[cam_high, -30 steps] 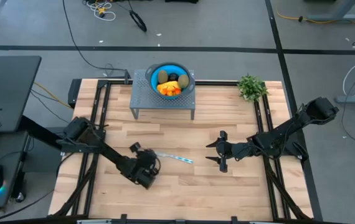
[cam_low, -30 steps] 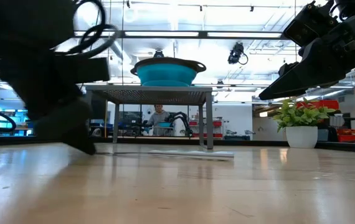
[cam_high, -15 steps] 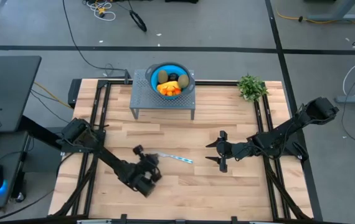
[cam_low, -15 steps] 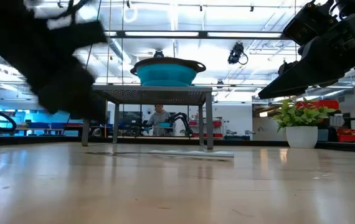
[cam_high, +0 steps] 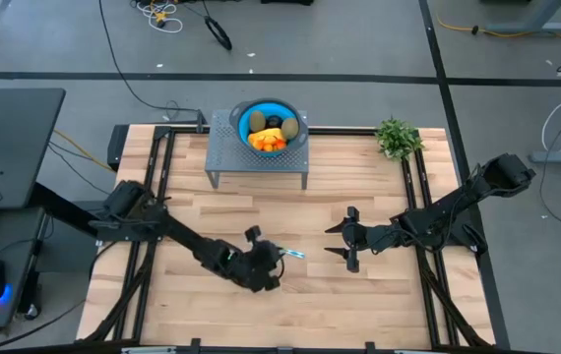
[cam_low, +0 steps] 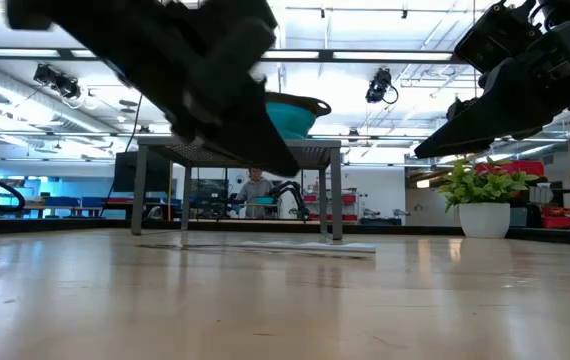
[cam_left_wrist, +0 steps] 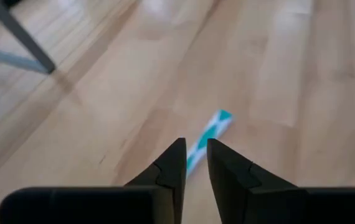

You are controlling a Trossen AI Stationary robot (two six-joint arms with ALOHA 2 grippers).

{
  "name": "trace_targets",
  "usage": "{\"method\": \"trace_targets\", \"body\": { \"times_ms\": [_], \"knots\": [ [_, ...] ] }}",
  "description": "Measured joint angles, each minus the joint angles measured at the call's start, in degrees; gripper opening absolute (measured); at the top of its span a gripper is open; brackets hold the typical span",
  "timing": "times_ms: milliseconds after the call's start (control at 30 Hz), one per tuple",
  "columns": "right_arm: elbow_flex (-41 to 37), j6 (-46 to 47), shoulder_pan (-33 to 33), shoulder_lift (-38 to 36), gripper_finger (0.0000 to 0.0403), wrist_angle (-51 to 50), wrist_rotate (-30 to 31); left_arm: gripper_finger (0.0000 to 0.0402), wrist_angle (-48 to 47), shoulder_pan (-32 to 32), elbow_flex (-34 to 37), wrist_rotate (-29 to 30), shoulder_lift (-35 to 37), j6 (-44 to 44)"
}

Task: Pick & Place Fruit
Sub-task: Put the blue knife on the shelf

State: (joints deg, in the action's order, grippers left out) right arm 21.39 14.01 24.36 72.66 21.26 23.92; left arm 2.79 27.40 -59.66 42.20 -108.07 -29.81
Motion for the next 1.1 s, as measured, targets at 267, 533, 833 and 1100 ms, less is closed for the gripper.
{"method": "trace_targets", "body": {
  "times_ms": [267, 533, 833, 1100],
  "knots": [
    [0.0, -1.52, 1.68, 3.28, 0.0254, 4.26, 0.06, 0.0086, -2.15, -0.03, 0.0, 3.78, 1.29, -3.21],
    [1.75, -7.42, 3.86, 12.8, 0.0254, 13.98, 0.57, 0.009, 8.04, 0.76, -0.09, 0.69, 1.53, -0.45],
    [2.75, -7.45, 3.76, 12.98, 0.0254, 14.75, 0.55, 0.0152, 6.84, -2.51, -0.02, -10.83, -0.79, 3.22],
    [2.75, -7.45, 3.76, 12.96, 0.0254, 14.61, 0.5, 0.0232, 12.65, -4.75, -0.02, -8.35, -0.79, 0.5]
  ]
}}
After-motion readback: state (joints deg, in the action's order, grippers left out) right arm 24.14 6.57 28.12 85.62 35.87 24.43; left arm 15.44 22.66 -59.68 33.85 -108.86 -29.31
